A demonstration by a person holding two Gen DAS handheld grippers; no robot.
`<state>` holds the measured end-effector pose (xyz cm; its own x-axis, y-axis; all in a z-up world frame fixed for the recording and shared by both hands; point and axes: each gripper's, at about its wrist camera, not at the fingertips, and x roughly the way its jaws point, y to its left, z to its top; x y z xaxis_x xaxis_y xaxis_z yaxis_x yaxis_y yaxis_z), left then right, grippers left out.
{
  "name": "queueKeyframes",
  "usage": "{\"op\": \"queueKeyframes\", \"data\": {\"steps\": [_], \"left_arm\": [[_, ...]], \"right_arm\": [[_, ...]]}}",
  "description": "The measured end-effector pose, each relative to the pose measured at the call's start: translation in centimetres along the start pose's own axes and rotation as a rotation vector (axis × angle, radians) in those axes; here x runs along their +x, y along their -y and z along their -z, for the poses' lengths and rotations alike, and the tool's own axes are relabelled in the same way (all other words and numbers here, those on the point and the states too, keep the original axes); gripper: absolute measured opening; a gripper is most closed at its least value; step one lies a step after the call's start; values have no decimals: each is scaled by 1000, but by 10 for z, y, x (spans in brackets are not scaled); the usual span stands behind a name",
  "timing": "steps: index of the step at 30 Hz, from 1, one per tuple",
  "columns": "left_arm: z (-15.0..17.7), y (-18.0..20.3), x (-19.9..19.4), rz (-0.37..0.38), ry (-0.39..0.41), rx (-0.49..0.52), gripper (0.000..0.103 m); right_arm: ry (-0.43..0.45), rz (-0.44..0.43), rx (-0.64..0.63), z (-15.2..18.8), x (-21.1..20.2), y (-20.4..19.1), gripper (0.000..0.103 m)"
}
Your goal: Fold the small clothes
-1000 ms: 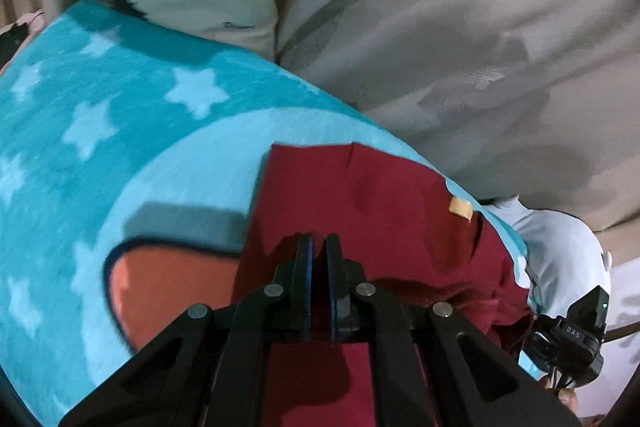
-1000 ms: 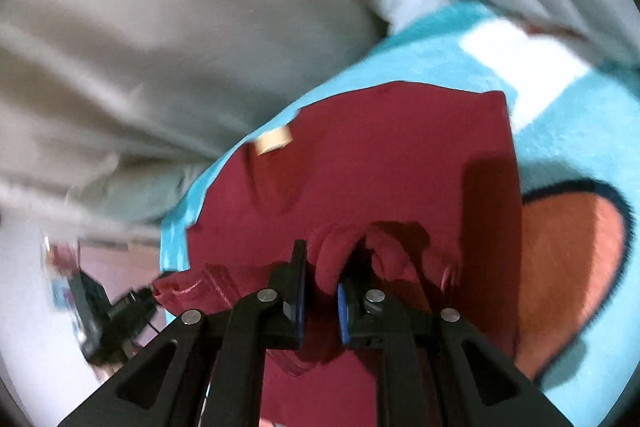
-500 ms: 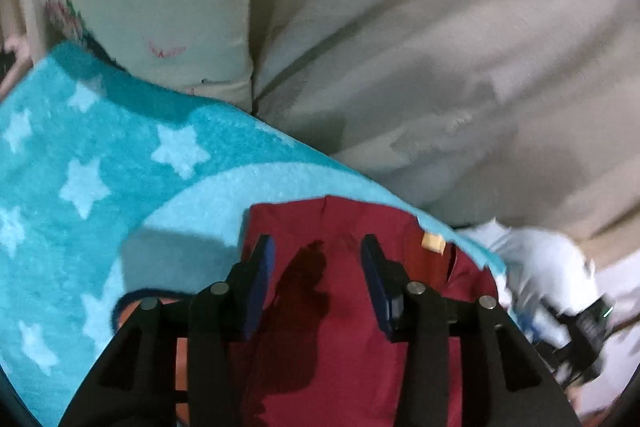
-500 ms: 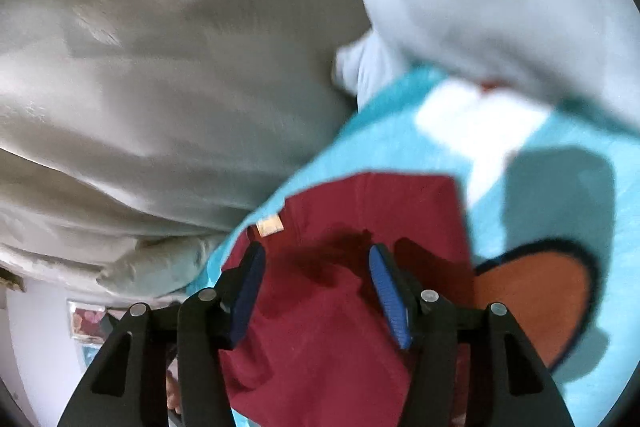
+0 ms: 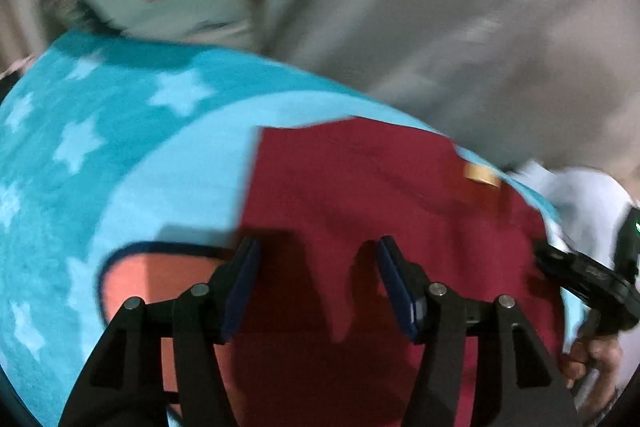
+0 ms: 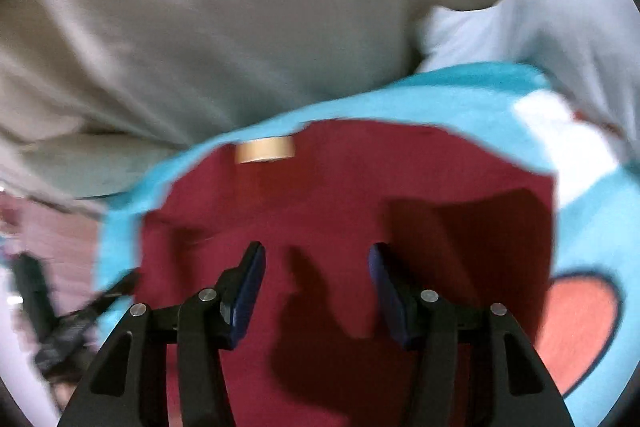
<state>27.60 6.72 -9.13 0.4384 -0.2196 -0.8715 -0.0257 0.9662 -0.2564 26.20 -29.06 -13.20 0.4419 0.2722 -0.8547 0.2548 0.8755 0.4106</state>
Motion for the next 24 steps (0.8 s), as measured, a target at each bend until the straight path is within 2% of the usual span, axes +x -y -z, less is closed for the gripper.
{"op": "queueKeyframes", "data": {"steps": [1,3,5,8,11,15,18,20,21,24], "left_arm": [[-2,-6,3,-5,-4,-19,59],[-9,-20,13,18,-31,-56,59],[-15,-26,18,27,-34,-55,59],[-20,-24,23,21,-30,-2,59],[-25,-24,25,34,-40,10,59],[-29,-28,13,19,-24,24,59],[-19,-31,-8,-46,13,45,59],[-6,-39,-25,-63,32,25,59],[3,-45,-32,-67,32,1,59],[28,-58,-41,-67,16,-63,59]], "right_arm": [[10,1,28,-5,1,10,27],[2,-30,133,-16,2,30,20],[-2,-41,182,-23,1,38,20],[0,23,122,-29,2,28,20],[10,85,83,-29,1,20,20],[68,111,79,-26,-19,16,23],[111,110,68,-16,-45,18,33],[134,69,62,0,-67,27,35],[135,38,60,12,-74,27,38],[91,-27,24,46,-76,18,38]]}}
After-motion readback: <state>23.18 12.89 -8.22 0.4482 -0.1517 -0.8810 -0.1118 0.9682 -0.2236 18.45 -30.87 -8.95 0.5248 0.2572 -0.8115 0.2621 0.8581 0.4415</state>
